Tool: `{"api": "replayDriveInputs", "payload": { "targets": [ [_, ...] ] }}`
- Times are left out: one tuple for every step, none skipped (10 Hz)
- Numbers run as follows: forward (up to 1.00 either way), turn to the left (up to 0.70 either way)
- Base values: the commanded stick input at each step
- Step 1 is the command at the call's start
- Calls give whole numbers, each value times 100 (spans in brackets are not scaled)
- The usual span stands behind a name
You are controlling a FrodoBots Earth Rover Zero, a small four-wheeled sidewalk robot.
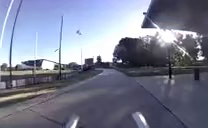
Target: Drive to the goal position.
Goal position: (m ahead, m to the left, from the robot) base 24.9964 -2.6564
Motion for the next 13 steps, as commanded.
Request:
{"api": "replayDriveInputs", "payload": {
  "targets": [
    [100,0],
    [100,0],
    [100,0],
    [100,0],
    [100,0],
    [100,0],
    [100,0],
    [100,0],
    [100,0],
    [100,0],
    [100,0],
    [100,19],
    [100,39]
  ]
}}
